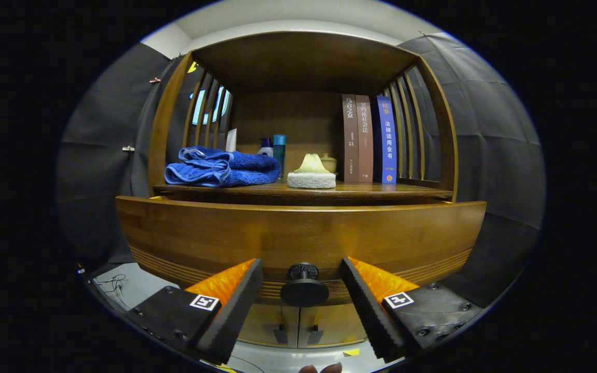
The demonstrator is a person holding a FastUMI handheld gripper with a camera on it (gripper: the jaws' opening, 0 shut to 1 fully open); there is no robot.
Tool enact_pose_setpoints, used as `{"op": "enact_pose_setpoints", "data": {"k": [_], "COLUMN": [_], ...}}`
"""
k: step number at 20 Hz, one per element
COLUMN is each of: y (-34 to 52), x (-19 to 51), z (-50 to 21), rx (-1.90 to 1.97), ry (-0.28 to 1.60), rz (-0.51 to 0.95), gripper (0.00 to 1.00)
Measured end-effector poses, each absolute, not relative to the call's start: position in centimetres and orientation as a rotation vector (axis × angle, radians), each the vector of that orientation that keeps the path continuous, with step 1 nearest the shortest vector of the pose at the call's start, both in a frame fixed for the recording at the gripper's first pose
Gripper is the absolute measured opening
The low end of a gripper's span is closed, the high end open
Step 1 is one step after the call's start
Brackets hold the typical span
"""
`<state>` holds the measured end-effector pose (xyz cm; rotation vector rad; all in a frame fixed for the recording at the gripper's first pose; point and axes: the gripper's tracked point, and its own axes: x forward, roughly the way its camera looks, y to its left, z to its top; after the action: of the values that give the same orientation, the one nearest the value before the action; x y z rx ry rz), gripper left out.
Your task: Pull open the drawer, take out the items inside it, and place them on the countertop above the cabinet.
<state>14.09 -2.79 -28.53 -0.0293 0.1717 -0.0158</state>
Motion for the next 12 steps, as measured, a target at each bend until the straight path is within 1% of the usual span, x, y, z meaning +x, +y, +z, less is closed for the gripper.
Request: {"op": "enact_pose_setpoints", "data": {"k": [5, 12], "y": [-2.9, -2.7], "x": [17.7, 19.8], "z": [-29.0, -29.4], "rx": [-0.034, -0.053], "ry": [0.184, 0.195], "rz": [-0.019, -0.032], "gripper": [0.99, 0.99]}}
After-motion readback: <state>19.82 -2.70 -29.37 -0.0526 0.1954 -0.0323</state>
